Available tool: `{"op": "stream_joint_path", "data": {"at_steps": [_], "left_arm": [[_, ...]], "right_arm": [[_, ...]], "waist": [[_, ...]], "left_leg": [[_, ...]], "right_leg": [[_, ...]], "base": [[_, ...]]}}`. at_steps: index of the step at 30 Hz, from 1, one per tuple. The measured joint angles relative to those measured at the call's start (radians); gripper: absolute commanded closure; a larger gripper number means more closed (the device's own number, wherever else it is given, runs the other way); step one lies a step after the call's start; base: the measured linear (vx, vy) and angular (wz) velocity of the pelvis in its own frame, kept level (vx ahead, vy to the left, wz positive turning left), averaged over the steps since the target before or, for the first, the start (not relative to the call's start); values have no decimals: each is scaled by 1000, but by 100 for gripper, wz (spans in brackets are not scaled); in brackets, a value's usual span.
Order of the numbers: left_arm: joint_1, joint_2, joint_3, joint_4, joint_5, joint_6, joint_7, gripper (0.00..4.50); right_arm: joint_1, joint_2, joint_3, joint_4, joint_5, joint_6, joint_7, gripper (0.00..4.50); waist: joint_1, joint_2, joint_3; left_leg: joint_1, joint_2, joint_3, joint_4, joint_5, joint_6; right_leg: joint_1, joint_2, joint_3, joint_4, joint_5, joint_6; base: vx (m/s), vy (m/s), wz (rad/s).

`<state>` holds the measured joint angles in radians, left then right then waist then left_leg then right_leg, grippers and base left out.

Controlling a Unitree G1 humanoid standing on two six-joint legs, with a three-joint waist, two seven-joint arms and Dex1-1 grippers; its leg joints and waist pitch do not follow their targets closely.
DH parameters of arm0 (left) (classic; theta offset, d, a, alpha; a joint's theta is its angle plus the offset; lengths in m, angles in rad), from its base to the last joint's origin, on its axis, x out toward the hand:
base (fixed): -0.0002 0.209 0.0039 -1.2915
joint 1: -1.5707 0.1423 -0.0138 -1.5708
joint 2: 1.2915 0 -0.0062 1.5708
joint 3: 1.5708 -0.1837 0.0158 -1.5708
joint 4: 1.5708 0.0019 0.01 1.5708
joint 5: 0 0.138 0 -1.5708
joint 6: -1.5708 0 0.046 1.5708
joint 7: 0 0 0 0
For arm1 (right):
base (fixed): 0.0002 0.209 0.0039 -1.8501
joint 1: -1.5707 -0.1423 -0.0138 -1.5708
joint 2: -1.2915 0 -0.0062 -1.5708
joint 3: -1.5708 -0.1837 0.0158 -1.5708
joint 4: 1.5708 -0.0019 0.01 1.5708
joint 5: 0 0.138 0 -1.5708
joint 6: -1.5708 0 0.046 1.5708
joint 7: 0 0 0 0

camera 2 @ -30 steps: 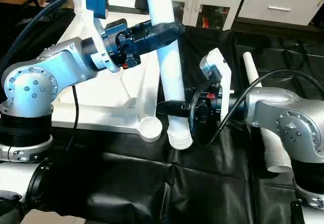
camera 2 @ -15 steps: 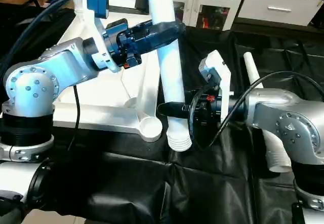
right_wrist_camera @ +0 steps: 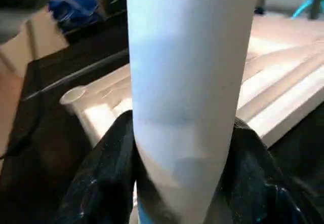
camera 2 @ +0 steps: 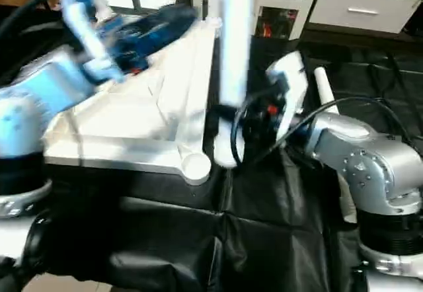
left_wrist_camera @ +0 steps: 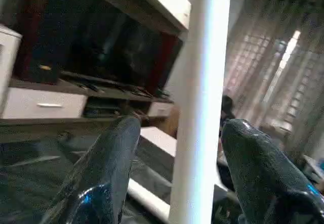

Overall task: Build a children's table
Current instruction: Pick table leg

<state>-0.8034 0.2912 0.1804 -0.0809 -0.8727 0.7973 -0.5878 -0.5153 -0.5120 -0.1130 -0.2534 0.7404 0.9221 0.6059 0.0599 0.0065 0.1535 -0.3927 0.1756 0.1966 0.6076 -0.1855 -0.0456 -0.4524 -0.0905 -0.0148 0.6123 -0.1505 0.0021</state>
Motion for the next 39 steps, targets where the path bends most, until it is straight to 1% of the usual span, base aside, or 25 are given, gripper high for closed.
{"op": "stream_joint_path", "data": {"at_steps": [2, 3, 4, 5, 6, 7, 8, 9, 10, 11, 12, 13, 15, 17, 18, 21, 27, 29, 31, 32, 33, 36, 37, 38, 39], "left_arm": [[37, 72, -21, -34, 57, -53, -44, 120], [67, 143, -56, -52, 127, -107, -81, 120], [86, 184, -81, -56, 182, -147, -105, 120], [132, 269, -161, -54, 296, -248, -154, 120], [169, 316, -219, -44, 377, -318, -186, 120], [207, 345, -271, -31, 441, -375, -219, 102], [269, 369, -331, -25, 485, -420, -277, 84], [308, 370, -373, -22, 501, -432, -312, 84], [339, 372, -408, -21, 511, -435, -342, 84], [369, 380, -452, -21, 529, -455, -379, 71], [377, 387, -475, -17, 544, -471, -399, 58], [376, 388, -486, 3, 562, -501, -410, 58], [367, 388, -492, 46, 594, -548, -417, 37], [360, 389, -495, 88, 612, -589, -439, 37], [352, 389, -501, 119, 625, -614, -446, 18], [335, 384, -507, 211, 657, -680, -461, 13], [295, 387, -507, 360, 683, -744, -507, 12], [291, 392, -504, 391, 688, -750, -521, 39], [289, 396, -498, 414, 691, -756, -533, 46], [287, 398, -491, 423, 690, -756, -544, 65], [284, 399, -486, 428, 690, -757, -551, 65], [280, 400, -468, 431, 670, -757, -572, 94], [279, 400, -467, 432, 669, -757, -579, 112], [279, 400, -467, 437, 669, -757, -586, 112], [279, 400, -467, 445, 670, -759, -588, 126]], "right_arm": [[4, 30, -2, 2, -24, -36, -37, 266], [9, 45, -7, 7, -46, -68, -63, 266], [11, 49, -16, 18, -59, -87, -78, 266], [12, 66, -30, 28, -72, -110, -99, 266], [12, 73, -41, 32, -74, -121, -109, 266], [11, 79, -48, 32, -75, -129, -116, 266], [11, 86, -50, 31, -76, -138, -119, 266], [11, 87, -51, 30, -78, -141, -119, 266], [11, 89, -50, 30, -80, -142, -119, 266], [11, 90, -45, 29, -80, -142, -119, 266], [12, 90, -42, 27, -80, -142, -118, 266], [16, 91, -38, 23, -80, -142, -116, 266], [31, 93, -31, 8, -79, -142, -109, 266], [45, 95, -22, -9, -79, -142, -103, 266], [51, 97, -17, -17, -77, -142, -101, 266], [66, 104, -1, -47, -67, -141, -97, 266], [104, 109, 14, -98, -41, -126, -89, 266], [112, 109, 14, -100, -38, -126, -88, 266], [118, 109, 14, -100, -38, -125, -88, 266], [118, 109, 14, -100, -38, -125, -88, 266], [118, 109, 14, -100, -38, -125, -88, 266], [118, 107, 14, -100, -37, -125, -86, 266], [118, 106, 14, -100, -37, -125, -86, 266], [118, 105, 14, -100, -37, -125, -85, 266], [118, 105, 14, -100, -37, -125, -85, 266]], "waist": [[-1, 0, 0], [-3, 0, 0], [-2, 0, 0], [-2, 0, 0], [-2, 0, -1], [-2, 1, -1], [-2, 1, -1], [-1, 1, -1], [1, 1, -1], [3, 1, -1], [4, 1, -1], [4, 1, -1], [2, 1, -1], [0, 1, -1], [-1, 1, -1], [-7, 2, 0], [-4, 6, 0], [-4, 7, 0], [-3, 9, 1], [-3, 9, 2], [-2, 9, 2], [-2, 10, 2], [-2, 10, 2], [-2, 10, 2], [-2, 10, 2]], "left_leg": [[0, 0, 0, 0, 0, 0], [0, 0, 0, -1, 0, 0], [1, 0, 0, -1, 0, 0], [1, 0, 0, -2, 0, -1], [2, 0, 0, -2, 0, -1], [2, 0, 1, -3, 0, -1], [2, 0, 1, -3, 0, -2], [1, -1, 1, -4, -1, -2], [0, -1, 1, -4, 0, -3], [0, 0, 1, -4, 0, -3], [0, 0, 1, -4, 0, -3], [1, 0, 1, -5, 1, -5], [2, 0, 1, -5, 0, -7], [3, 0, 1, -5, 1, -8], [4, 0, 1, -5, 1, -8], [5, 0, 1, -6, 1, -9], [6, 0, 1, -8, 1, -9], [6, 0, 1, -9, 1, -9], [6, 0, 1, -9, 1, -9], [6, 0, 1, -9, 1, -9], [6, 0, 1, -9, 1, -9], [6, 0, 1, -9, 1, -9], [6, 0, 1, -9, 1, -9], [6, 0, 1, -9, 1, -9], [6, 0, 1, -9, 1, -9]], "right_leg": [[0, 0, 0, 0, 0, 0], [0, 0, 0, 0, 0, 0], [0, 0, 0, -1, 0, 0], [1, 0, 0, -1, 0, 1], [1, 0, 0, -1, -1, 1], [1, -1, 1, -2, -1, 1], [1, -1, 1, -2, -1, 2], [0, -1, 1, -2, -1, 2], [0, -1, 0, -2, -1, 2], [-1, -1, 0, -2, -1, 2], [-1, -1, 0, -2, -1, 2], [0, -1, 0, -1, -1, 2], [0, 0, 0, 0, -1, 1], [0, 0, 0, 1, 0, 1], [1, 0, 1, 1, 0, 1], [1, 0, 1, 1, 0, 0], [1, 0, 1, 0, 0, 0], [1, 0, 1, -1, 0, 0], [1, 0, 1, -1, 0, 0], [1, 0, 1, -1, 0, 0], [1, 0, 1, -1, 0, 0], [1, 0, 1, -1, 0, 0], [1, 0, 1, -1, 0, 0], [1, 0, 1, -1, 0, 0], [1, 0, 1, -1, 0, 0]], "base": [[0, 0, 0], [0, 0, 0], [0, 0, 0], [0, 0, 0], [0, 0, 0], [0, 0, 0], [0, 0, 0], [0, 0, 0], [0, 0, 0], [0, 0, 0], [0, 0, 0], [0, 0, 0], [0, 0, 0], [0, 0, 0], [0, 0, 0], [0, 0, 0], [0, 0, 0], [0, 0, 0], [0, 0, 0], [0, 0, 0], [0, 0, 0], [0, 0, 0], [0, 0, 0], [0, 0, 0], [0, 0, 0]]}}
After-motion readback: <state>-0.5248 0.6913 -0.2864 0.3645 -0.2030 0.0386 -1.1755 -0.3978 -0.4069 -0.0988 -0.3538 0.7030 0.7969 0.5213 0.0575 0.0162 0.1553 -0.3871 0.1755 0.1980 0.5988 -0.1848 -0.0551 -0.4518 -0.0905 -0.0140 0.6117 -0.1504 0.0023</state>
